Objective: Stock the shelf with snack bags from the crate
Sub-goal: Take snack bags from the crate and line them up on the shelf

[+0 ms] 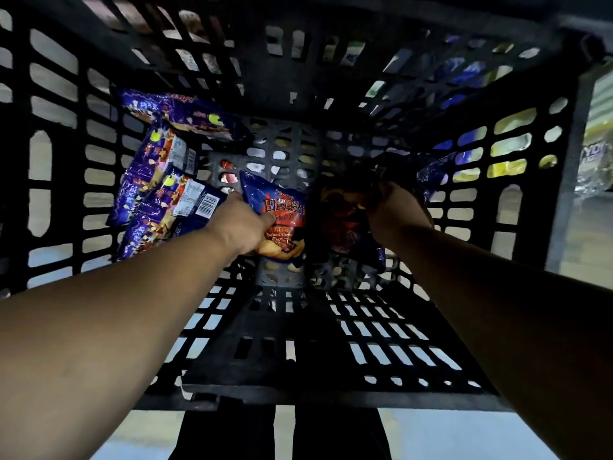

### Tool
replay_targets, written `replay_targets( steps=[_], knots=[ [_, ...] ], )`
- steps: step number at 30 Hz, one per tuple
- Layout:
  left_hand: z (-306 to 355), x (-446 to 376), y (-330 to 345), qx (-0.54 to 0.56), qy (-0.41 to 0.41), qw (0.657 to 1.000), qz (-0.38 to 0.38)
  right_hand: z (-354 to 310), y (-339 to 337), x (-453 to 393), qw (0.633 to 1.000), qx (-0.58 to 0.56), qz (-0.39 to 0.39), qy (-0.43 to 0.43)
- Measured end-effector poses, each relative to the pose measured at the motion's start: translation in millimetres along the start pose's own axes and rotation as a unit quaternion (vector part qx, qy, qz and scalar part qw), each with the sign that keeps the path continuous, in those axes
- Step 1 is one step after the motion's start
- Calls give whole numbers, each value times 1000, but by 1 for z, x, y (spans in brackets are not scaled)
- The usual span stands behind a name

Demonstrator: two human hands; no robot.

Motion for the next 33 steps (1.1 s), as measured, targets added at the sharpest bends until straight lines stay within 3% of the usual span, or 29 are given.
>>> replay_targets(
  steps=[2,5,8,10,13,15,20,24,27,30,33],
  knots=[
    [-2,5,-3,-38,-1,999,22,-7,-1,2,1000,1,-19,-3],
    [0,23,-6,-151,12,981,117,-12,-5,5,999,15,-24,-32],
    [6,46,-9,-257,115,927,248,-14,-1,6,998,-4,-33,-44],
    [12,47,-4,-316,192,887,278,-15,2,5,999,-8,-18,-41],
    [29,35,6,-390,253,856,227,-13,9,1,998,-16,39,-56],
    [38,22,12,-448,235,844,178,-9,11,0,995,-42,83,-44],
    [34,16,16,-530,168,823,118,8,26,1,999,-29,21,-1],
    [18,27,16,-479,165,858,86,2,29,9,996,-63,-7,59],
    [13,30,8,-427,168,884,86,-5,28,16,994,-103,-9,40],
    [14,32,1,-428,184,878,108,-17,29,18,991,-120,-55,8],
    [16,33,-5,-440,195,868,125,-20,25,18,985,-171,-10,-2]
  ],
)
Point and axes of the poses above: each hand's wrist, its own x-axis away from the middle knuckle, its own y-axis out of the palm, z = x × y, the point moved 2 cm from there along -x, towards the middle knuckle, and after that the axes turned 15 degrees about -y, right-handed, at the moved point
